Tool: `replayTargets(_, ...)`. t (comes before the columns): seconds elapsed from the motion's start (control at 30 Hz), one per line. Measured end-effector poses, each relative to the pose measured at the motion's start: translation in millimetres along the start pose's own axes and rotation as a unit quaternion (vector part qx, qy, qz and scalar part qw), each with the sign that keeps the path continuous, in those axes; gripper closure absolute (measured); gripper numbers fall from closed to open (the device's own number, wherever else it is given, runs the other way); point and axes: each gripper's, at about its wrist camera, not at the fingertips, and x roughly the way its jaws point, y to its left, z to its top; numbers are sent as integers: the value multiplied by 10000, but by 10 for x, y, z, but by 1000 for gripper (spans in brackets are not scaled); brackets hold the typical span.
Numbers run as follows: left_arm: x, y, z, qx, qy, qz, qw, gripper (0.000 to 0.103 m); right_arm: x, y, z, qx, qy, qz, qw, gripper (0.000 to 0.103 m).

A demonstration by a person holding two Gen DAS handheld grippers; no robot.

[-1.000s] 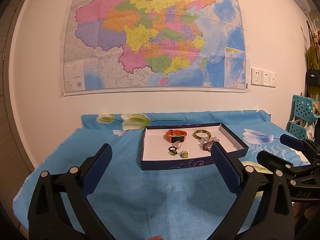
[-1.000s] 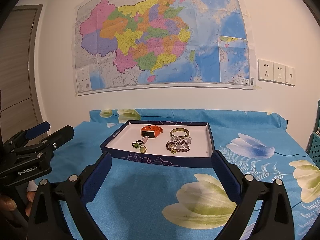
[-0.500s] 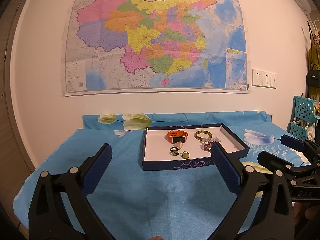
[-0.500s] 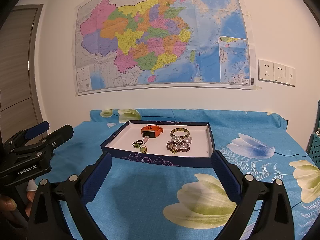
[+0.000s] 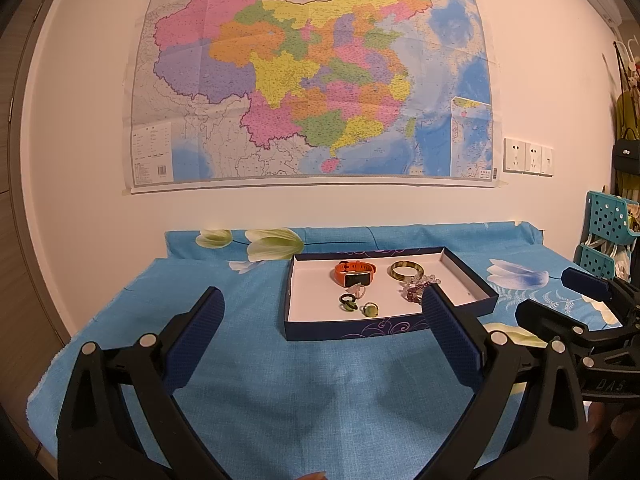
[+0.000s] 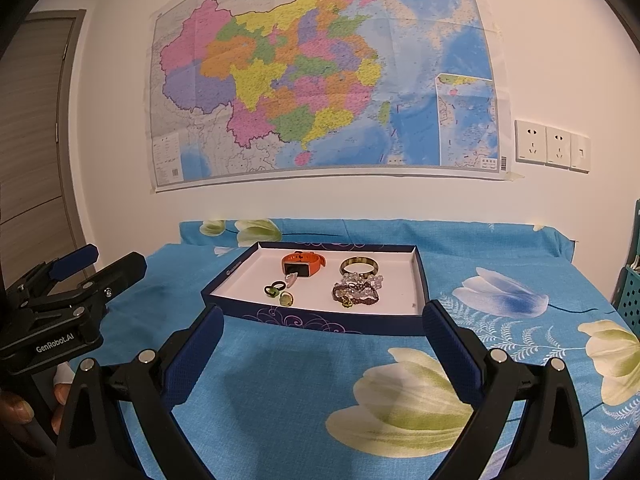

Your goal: Organize jewelry

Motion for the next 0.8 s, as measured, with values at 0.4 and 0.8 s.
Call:
replayTargets(0.4, -3, 4, -8, -5, -10, 6, 10000, 6, 6, 2, -2, 1, 15, 4, 10000, 7)
replayTargets(0.8, 1, 15, -8, -8, -1, 5, 10000, 6, 4, 0, -4, 3, 21, 5, 10000, 7)
